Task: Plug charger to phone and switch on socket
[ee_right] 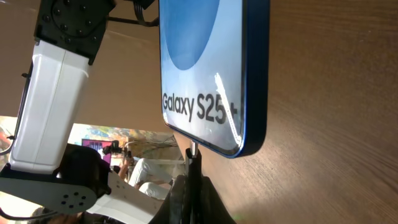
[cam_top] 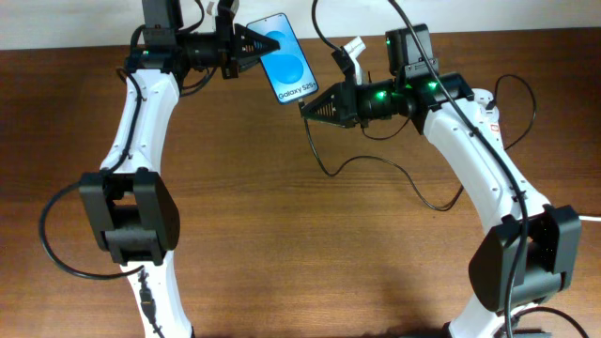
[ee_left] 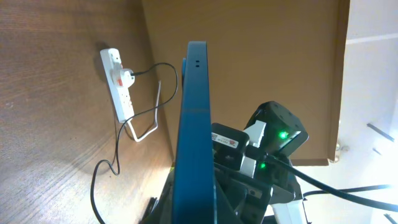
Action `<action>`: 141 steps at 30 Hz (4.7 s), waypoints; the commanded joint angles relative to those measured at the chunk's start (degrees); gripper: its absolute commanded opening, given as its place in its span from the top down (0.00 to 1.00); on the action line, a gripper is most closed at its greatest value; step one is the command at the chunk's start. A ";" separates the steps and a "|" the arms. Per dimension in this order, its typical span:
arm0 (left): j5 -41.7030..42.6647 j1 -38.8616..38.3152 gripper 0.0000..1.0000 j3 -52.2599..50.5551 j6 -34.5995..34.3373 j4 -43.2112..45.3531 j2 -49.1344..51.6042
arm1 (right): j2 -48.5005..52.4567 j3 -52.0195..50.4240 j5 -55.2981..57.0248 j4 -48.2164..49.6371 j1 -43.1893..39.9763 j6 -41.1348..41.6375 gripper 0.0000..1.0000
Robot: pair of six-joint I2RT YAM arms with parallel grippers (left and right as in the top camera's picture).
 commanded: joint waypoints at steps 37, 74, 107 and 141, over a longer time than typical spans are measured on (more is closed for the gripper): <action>8.72 5.86 1.00 0.46 0.98 0.57 -0.68 | 0.50 -7.58 28.37 -13.35 3.13 -12.04 0.96; 8.72 7.10 1.00 0.46 0.96 0.57 -0.68 | 17.35 -15.78 27.91 7.74 10.86 -2.73 0.67; 8.72 7.30 1.00 0.46 0.98 0.57 -0.68 | -7.08 -15.80 5.66 2.80 0.72 -12.17 0.96; 8.70 -2.84 1.00 0.46 4.20 3.80 -0.81 | -17.64 -34.51 4.15 42.71 1.05 15.72 0.96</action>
